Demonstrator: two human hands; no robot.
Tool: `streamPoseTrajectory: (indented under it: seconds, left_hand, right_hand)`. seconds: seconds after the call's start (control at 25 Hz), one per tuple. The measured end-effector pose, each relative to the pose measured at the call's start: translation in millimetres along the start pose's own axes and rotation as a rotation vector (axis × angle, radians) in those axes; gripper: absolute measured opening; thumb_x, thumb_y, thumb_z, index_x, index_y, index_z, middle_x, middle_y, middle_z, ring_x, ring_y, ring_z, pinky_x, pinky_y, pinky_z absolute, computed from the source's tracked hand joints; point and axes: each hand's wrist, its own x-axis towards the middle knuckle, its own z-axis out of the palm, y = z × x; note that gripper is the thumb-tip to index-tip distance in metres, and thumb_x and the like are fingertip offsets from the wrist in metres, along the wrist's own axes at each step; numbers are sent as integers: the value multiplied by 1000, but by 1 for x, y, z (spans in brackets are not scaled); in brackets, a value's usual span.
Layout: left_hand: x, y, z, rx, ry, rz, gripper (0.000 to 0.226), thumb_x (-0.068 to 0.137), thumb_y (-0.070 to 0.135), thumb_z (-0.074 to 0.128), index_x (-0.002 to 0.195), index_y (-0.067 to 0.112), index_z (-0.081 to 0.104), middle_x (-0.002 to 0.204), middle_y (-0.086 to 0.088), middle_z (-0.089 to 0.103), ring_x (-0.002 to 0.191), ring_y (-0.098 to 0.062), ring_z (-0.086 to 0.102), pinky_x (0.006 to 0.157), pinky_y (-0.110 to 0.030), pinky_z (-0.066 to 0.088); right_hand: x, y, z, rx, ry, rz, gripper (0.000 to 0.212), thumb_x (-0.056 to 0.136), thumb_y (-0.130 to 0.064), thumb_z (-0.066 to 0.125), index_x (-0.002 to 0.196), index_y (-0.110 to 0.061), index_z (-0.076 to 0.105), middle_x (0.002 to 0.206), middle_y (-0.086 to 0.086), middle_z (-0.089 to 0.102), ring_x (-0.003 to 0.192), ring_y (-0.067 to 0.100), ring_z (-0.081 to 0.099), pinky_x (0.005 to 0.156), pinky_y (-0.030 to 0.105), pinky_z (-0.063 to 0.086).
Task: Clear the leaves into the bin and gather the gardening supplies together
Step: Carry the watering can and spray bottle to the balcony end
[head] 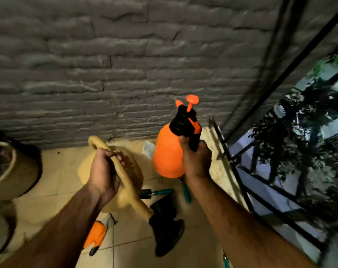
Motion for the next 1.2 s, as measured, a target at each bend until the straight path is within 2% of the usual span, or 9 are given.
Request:
streamPoseTrajectory:
  seconds: [0.16, 0.36, 0.52, 0.64, 0.72, 0.84, 0.96, 1.08, 1.2]
  left_hand:
    - [-86, 55, 39, -171, 41, -104, 21, 87, 10, 33, 89, 14, 53, 83, -1, 54, 71, -14, 56, 69, -28, 55]
    - [-195, 121, 74, -40, -86, -83, 22, 80, 2, 38, 86, 11, 57, 84, -6, 62, 71, -15, 62, 58, -26, 57]
    - [-253, 156, 91, 98, -117, -17, 24, 96, 4, 42, 109, 6, 62, 112, -15, 65, 108, -27, 62, 90, -46, 50]
    - [-299, 172, 97, 152, -192, -42, 21, 100, 10, 49, 114, 3, 62, 111, -19, 65, 119, -35, 59, 109, -57, 41]
    - [-331, 176, 101, 163, -207, -92, 32, 100, 12, 51, 129, -2, 58, 124, -23, 65, 125, -33, 59, 112, -57, 38]
    - [-380, 172, 106, 193, -247, -169, 32, 103, 12, 49, 131, -2, 55, 130, -22, 62, 127, -29, 58, 106, -57, 44]
    - [-435, 156, 105, 190, -305, -220, 18, 101, 10, 53, 115, 2, 60, 116, -21, 63, 113, -27, 63, 82, -51, 57]
    - [-483, 133, 102, 179, -350, -268, 10, 98, 9, 55, 102, 3, 62, 102, -20, 65, 98, -25, 67, 63, -46, 63]
    - [-540, 105, 99, 194, -380, -291, 10, 99, 9, 54, 95, 4, 62, 98, -18, 65, 93, -24, 68, 61, -49, 63]
  right_hand:
    - [-39, -90, -66, 26, -8, -30, 36, 89, -35, 77, 90, 0, 66, 90, 14, 70, 88, 31, 66, 70, 39, 46]
    - [-87, -197, -147, 45, 14, -72, 35, 87, -34, 78, 101, -3, 70, 99, 16, 72, 95, 31, 66, 75, 40, 51]
    - [-139, -245, -193, 36, 74, -74, 34, 86, -37, 78, 94, -6, 66, 97, 19, 67, 96, 34, 64, 81, 44, 52]
    - [-191, -264, -228, 72, 131, -25, 34, 86, -39, 78, 96, -10, 65, 104, 18, 66, 101, 33, 63, 90, 46, 51]
    - [-226, -273, -255, 79, 168, 28, 34, 85, -43, 78, 99, -14, 66, 105, 11, 68, 101, 27, 64, 92, 44, 51]
    - [-278, -282, -300, 127, 235, 70, 31, 83, -43, 80, 93, -17, 66, 96, 5, 71, 96, 25, 67, 85, 40, 53]
    - [-332, -284, -350, 187, 296, 106, 26, 83, -40, 81, 89, -22, 64, 85, -4, 70, 90, 22, 68, 75, 33, 50]
    - [-378, -279, -395, 230, 329, 114, 25, 82, -39, 83, 86, -23, 63, 84, -6, 69, 88, 22, 67, 79, 36, 54]
    - [-430, -269, -444, 277, 361, 110, 34, 81, -36, 84, 73, -28, 52, 77, -17, 58, 77, 14, 60, 81, 36, 51]
